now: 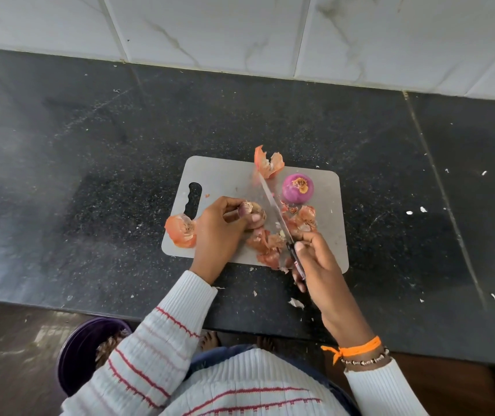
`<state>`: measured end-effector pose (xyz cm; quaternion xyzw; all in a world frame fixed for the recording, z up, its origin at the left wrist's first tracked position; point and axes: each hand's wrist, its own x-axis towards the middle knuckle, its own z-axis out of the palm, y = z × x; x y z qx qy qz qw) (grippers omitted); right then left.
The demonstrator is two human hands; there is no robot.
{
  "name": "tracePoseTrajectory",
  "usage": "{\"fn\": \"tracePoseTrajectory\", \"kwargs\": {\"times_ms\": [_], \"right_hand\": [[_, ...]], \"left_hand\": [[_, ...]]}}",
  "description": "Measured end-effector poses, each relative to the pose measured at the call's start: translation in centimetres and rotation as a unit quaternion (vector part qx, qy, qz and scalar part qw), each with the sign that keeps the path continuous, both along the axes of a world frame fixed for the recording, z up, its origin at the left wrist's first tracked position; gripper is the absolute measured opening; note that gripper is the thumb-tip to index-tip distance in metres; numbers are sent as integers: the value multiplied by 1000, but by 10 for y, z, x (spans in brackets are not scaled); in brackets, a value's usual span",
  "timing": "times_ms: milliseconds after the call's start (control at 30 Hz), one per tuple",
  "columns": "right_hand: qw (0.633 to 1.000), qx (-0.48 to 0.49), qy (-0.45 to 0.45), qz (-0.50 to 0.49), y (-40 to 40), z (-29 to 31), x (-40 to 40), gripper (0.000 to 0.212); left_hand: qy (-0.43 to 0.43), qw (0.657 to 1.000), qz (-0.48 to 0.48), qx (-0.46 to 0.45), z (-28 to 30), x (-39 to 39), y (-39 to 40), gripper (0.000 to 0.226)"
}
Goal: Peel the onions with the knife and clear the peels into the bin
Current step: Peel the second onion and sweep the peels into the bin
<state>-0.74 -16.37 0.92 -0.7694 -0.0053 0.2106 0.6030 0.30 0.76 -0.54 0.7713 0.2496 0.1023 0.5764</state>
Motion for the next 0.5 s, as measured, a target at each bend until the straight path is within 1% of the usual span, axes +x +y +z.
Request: {"fn": "tracePoseTrajectory", "kwargs": {"times_ms": [67,133,200,267,300,400,500], "right_hand": [[998,-42,-49,19,1,-1,2,23],[994,-84,-60,30,2,-1,2,33],[988,-125,-81,42,3,-1,1,31],[974,-175,-127,62,3,1,-1,24],[967,-195,-148,72,3,2,-2,26],[949,-220,-210,78,3,5,-6,41],[941,-229,-233,87,9,9,-10,50]], "left_hand": [[1,1000,5,-1,1,0,0,31],[3,1000,9,1,1,0,-2,27],[5,1000,11,7,1,0,-3,25],[6,1000,13,12,1,0,-4,23],[7,1000,14,14,1,1,-4,24],[6,1000,14,20,2,1,-6,28],[8,999,17,29,4,1,-7,28]]}}
